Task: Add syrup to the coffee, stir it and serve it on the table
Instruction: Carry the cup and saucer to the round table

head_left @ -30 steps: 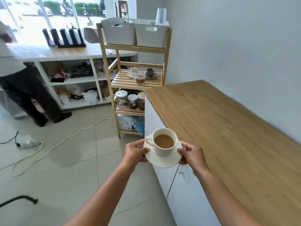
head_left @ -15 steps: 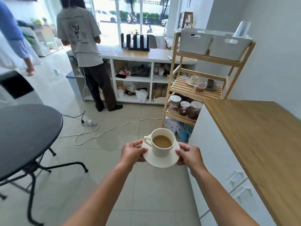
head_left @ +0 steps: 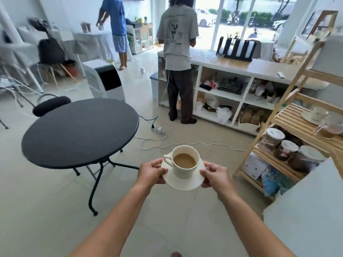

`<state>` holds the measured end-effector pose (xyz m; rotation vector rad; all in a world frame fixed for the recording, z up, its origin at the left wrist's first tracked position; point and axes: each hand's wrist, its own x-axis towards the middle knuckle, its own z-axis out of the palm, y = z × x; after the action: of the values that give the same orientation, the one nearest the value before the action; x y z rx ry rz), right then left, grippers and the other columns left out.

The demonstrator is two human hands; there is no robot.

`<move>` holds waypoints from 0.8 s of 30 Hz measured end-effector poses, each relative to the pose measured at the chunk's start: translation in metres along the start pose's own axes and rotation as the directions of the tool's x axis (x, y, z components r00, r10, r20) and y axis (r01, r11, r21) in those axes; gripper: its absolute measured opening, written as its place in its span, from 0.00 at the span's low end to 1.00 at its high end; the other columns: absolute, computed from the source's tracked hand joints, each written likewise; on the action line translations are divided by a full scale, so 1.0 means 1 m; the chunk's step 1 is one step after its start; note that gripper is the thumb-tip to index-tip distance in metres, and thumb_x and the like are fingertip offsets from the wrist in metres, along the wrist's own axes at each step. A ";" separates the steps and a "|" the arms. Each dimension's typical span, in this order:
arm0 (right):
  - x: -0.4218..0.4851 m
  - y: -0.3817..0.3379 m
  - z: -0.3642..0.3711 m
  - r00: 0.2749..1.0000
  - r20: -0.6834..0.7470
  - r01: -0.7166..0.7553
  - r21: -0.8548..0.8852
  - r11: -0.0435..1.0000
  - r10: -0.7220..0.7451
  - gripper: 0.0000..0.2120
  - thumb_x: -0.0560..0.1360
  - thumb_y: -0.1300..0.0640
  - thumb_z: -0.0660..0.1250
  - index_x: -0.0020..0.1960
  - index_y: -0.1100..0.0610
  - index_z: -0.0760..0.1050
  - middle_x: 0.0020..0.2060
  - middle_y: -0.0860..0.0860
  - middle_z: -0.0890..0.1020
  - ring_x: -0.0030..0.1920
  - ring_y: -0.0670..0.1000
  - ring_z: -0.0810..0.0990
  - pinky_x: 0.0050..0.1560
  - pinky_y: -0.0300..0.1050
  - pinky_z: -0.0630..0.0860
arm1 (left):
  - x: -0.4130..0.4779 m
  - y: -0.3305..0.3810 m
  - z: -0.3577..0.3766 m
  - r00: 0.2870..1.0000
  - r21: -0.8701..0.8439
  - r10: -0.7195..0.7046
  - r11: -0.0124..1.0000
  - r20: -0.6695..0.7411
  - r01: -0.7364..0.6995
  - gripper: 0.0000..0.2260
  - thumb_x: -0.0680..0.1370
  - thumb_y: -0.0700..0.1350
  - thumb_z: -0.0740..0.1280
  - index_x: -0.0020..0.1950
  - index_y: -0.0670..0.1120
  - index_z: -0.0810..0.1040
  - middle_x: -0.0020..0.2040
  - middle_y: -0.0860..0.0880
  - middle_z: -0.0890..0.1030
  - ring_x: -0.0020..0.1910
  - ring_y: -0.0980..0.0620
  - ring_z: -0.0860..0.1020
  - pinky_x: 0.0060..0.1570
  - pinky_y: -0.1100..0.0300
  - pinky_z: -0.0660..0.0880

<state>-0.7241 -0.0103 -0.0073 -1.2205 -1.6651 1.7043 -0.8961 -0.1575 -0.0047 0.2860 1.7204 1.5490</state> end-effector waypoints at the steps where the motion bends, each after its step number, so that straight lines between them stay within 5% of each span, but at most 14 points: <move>1: 0.013 -0.004 0.009 1.000 0.025 0.008 -0.007 1.000 -0.008 0.16 0.73 0.70 0.67 0.56 0.56 0.81 0.30 0.53 0.78 0.24 0.47 0.75 0.28 0.43 0.79 | 0.008 0.003 -0.007 1.000 -0.008 0.003 1.000 -0.027 -0.003 0.21 0.76 0.29 0.68 0.68 0.40 0.77 0.53 0.38 0.85 0.39 0.46 0.82 0.32 0.56 0.84; 8: 0.099 -0.033 0.069 0.975 0.217 0.052 -0.049 0.997 -0.040 0.16 0.73 0.69 0.67 0.54 0.51 0.82 0.32 0.55 0.77 0.28 0.51 0.75 0.29 0.44 0.78 | 0.064 0.025 -0.043 0.978 -0.071 -0.007 0.997 -0.210 -0.008 0.22 0.76 0.29 0.68 0.69 0.40 0.76 0.58 0.36 0.84 0.42 0.43 0.81 0.33 0.56 0.83; 14: 0.163 -0.058 0.121 0.930 0.364 0.089 -0.102 0.991 -0.047 0.17 0.73 0.68 0.68 0.51 0.47 0.83 0.31 0.55 0.78 0.29 0.51 0.75 0.29 0.43 0.78 | 0.104 0.040 -0.070 0.941 -0.136 -0.020 0.990 -0.338 -0.028 0.20 0.76 0.30 0.69 0.68 0.41 0.78 0.48 0.40 0.84 0.36 0.48 0.82 0.28 0.60 0.81; 24: 0.227 -0.083 0.222 0.851 0.525 0.118 -0.165 0.979 -0.014 0.18 0.73 0.68 0.67 0.48 0.45 0.82 0.30 0.54 0.77 0.26 0.48 0.75 0.29 0.43 0.78 | 0.154 0.056 -0.138 0.861 -0.196 -0.049 0.979 -0.507 -0.060 0.17 0.75 0.31 0.70 0.62 0.43 0.82 0.47 0.43 0.87 0.36 0.51 0.85 0.31 0.59 0.81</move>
<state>-1.0429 0.0683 -0.0174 -0.7937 -2.2012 1.9887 -1.1092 -0.1489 -0.0216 -0.2543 1.9228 1.9095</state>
